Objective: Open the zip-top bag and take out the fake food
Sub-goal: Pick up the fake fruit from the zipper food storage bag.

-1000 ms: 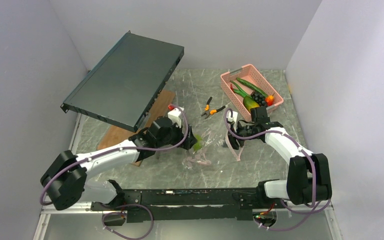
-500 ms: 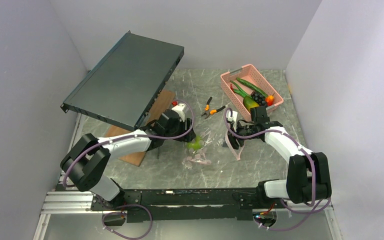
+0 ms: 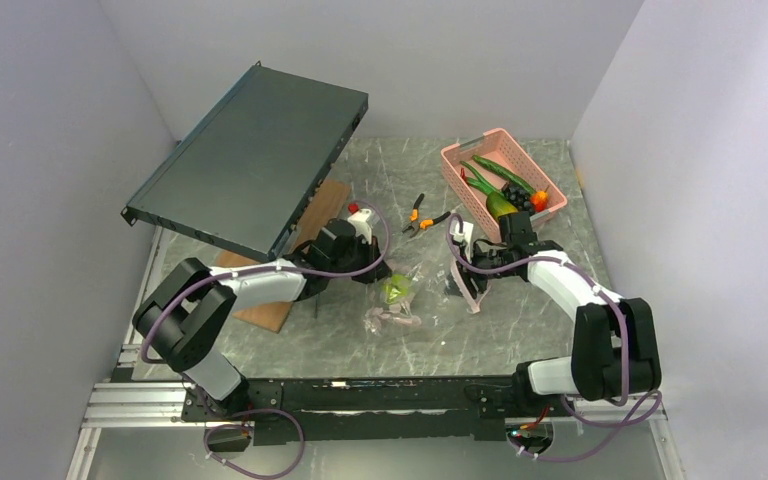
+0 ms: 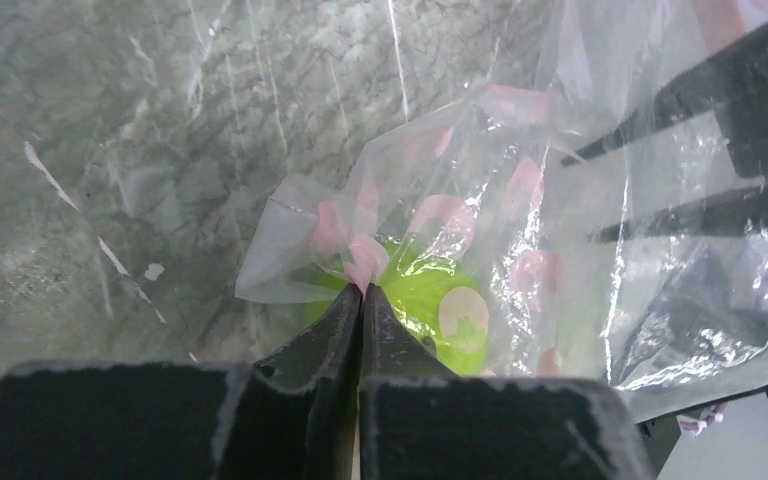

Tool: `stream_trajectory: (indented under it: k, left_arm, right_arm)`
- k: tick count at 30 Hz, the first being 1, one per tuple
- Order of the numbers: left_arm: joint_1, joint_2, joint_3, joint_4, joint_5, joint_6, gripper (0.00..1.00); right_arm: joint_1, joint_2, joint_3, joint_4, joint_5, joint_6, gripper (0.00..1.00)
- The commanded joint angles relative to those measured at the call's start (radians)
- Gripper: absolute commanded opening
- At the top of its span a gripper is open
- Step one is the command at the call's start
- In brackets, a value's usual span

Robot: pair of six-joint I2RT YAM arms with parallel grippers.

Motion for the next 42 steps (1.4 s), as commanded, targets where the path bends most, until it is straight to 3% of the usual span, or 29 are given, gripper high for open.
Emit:
stream_trajectory:
  k: [1,4,20,36,42]
  left_arm:
    - [0.003,0.008,-0.035,0.106,0.098,-0.038,0.05]
    - [0.004,0.010,-0.054,0.143,0.129,-0.058,0.00]
    - [-0.029,0.046,-0.140,0.239,0.143,-0.125,0.00]
    - [-0.093,0.114,-0.081,0.245,0.122,-0.146,0.00]
    - [-0.107,0.138,-0.038,0.226,0.127,-0.140,0.00]
  right_arm:
    - [0.010,0.009,0.043,-0.013,-0.011,-0.011,0.45]
    - [0.015,0.017,0.050,-0.038,-0.032,-0.038,0.47]
    - [0.171,0.019,0.037,-0.092,-0.042,-0.196,0.60]
    - [0.310,0.020,0.006,-0.019,0.095,-0.166,0.80]
    - [0.344,0.035,-0.001,0.030,0.159,-0.122,0.81]
